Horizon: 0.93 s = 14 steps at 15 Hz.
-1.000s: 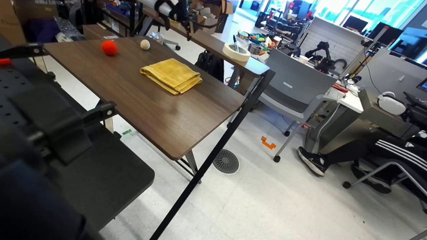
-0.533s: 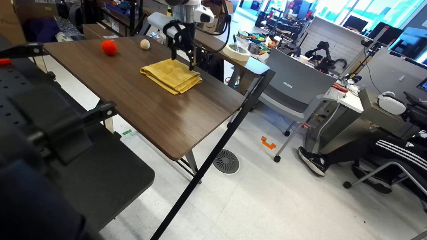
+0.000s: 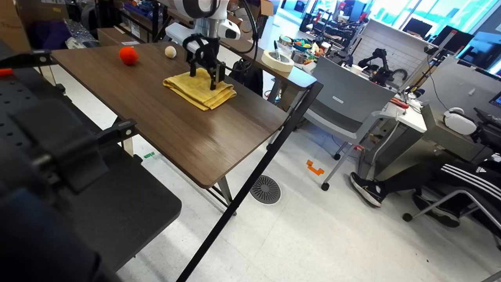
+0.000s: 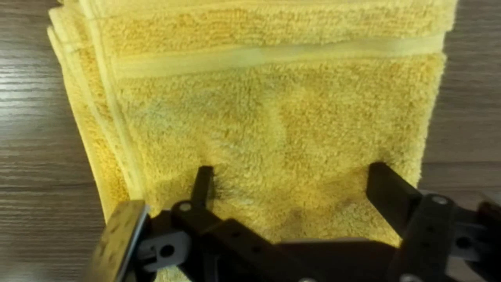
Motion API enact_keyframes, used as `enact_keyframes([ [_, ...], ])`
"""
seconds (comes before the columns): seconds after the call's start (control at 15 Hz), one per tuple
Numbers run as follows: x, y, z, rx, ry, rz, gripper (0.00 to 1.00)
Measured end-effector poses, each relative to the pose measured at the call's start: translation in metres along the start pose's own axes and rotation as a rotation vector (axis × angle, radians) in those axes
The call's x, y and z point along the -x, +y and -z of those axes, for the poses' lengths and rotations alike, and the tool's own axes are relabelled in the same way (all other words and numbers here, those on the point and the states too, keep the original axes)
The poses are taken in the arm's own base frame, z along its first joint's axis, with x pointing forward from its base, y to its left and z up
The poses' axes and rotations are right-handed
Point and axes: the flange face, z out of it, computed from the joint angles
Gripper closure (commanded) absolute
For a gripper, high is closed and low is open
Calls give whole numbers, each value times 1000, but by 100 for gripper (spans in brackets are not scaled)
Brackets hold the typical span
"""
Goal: Move the potato to the left, wipe the table with the yellow towel, move the red plush toy to the left, wipe the right side of the table with the towel, move the potato and red toy to the right, wipe the left side of the table
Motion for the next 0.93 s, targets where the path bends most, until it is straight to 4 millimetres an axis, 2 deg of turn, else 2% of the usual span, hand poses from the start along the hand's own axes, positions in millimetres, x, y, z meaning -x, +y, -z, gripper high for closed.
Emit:
enact_keyframes([
  [0.13,3,17,-5,24,-8,-20,0],
  [0.27,4,56,-7,52,-7,-79,0],
  [0.53,13,177,1,69,15,-280,0],
  [0.67,21,224,3,74,24,-347,0],
  [0.73,25,236,2,76,22,-358,0],
  [0.8,28,239,-1,77,18,-355,0],
  [0.93,30,226,-8,74,18,-313,0],
])
